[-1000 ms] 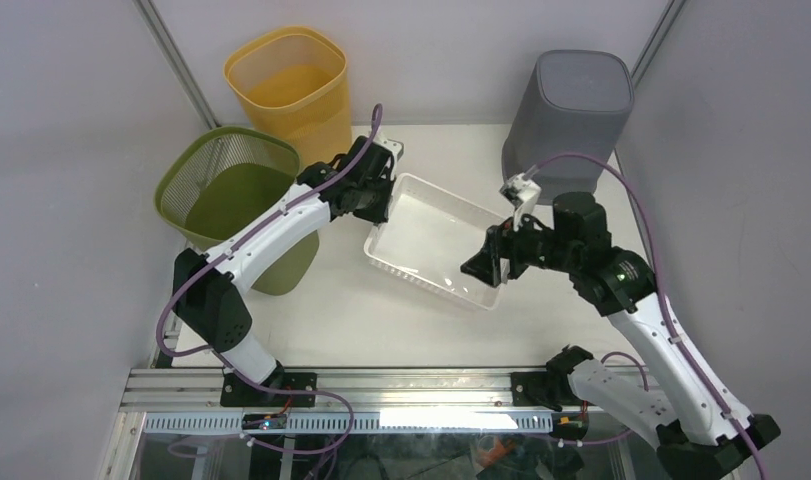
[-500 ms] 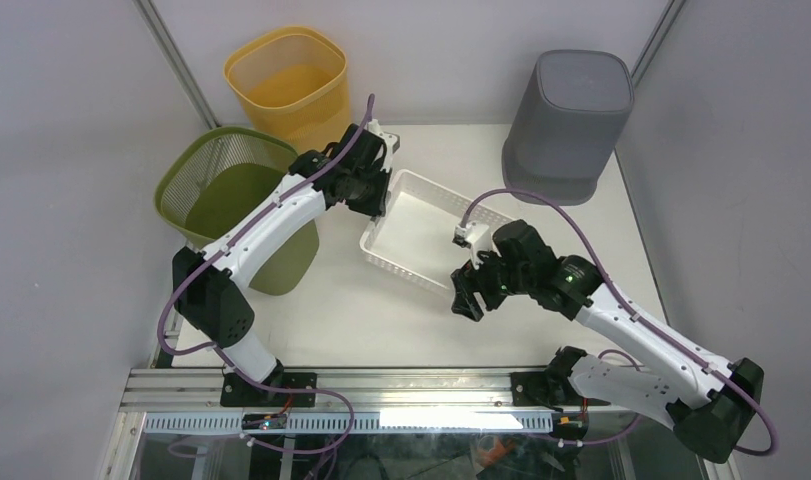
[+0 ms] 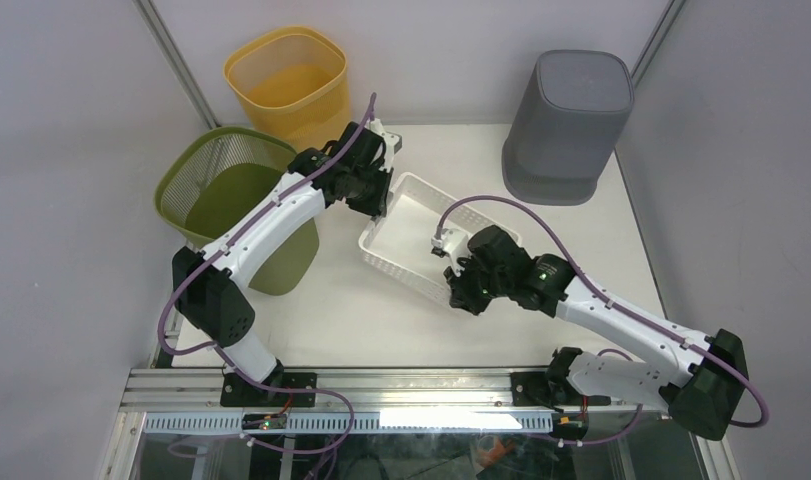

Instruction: Turn the large container upside down

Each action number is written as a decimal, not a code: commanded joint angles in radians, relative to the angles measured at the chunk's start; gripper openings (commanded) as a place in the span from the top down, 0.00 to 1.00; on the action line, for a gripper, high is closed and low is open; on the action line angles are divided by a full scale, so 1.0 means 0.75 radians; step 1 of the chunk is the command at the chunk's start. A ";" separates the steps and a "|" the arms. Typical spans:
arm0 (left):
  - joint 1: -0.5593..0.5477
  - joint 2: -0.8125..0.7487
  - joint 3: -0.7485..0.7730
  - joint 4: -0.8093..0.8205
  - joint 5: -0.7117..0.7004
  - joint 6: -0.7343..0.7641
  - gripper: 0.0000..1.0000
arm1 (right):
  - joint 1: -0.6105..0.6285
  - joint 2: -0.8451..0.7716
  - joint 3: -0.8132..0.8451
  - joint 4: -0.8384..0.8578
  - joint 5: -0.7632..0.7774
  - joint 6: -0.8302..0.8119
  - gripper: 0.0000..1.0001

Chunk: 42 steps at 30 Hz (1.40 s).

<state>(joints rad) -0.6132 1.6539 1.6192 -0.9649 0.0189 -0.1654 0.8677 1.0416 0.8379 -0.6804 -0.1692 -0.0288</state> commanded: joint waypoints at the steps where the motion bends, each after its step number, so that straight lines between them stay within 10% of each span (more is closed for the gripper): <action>1: 0.008 -0.028 0.069 0.041 0.041 -0.001 1.00 | 0.011 -0.002 0.070 0.054 0.051 0.087 1.00; 4: 0.008 -0.031 0.119 0.040 0.068 -0.024 0.98 | 0.011 0.001 0.065 0.076 0.048 0.164 1.00; 7: 0.008 -0.045 0.205 0.039 0.052 -0.051 0.34 | 0.009 0.009 0.068 0.122 -0.018 0.247 1.00; 10: 0.008 -0.075 0.304 0.039 -0.002 -0.083 0.02 | 0.000 0.025 0.091 0.197 -0.098 0.348 1.00; 22: 0.008 -0.358 0.513 0.195 -0.129 -0.186 0.01 | -0.081 0.131 0.283 0.557 -0.448 0.946 1.00; 32: 0.008 -0.420 0.406 0.236 -0.113 -0.212 0.01 | -0.189 0.208 -0.250 1.693 -0.571 1.909 1.00; 42: 0.008 -0.410 0.336 0.251 -0.067 -0.215 0.01 | -0.380 0.104 -0.639 1.892 -0.528 2.157 1.00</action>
<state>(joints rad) -0.6075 1.3621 1.8748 -0.8223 -0.0509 -0.3080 0.6579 1.1851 0.4438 0.6178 -0.5644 1.4689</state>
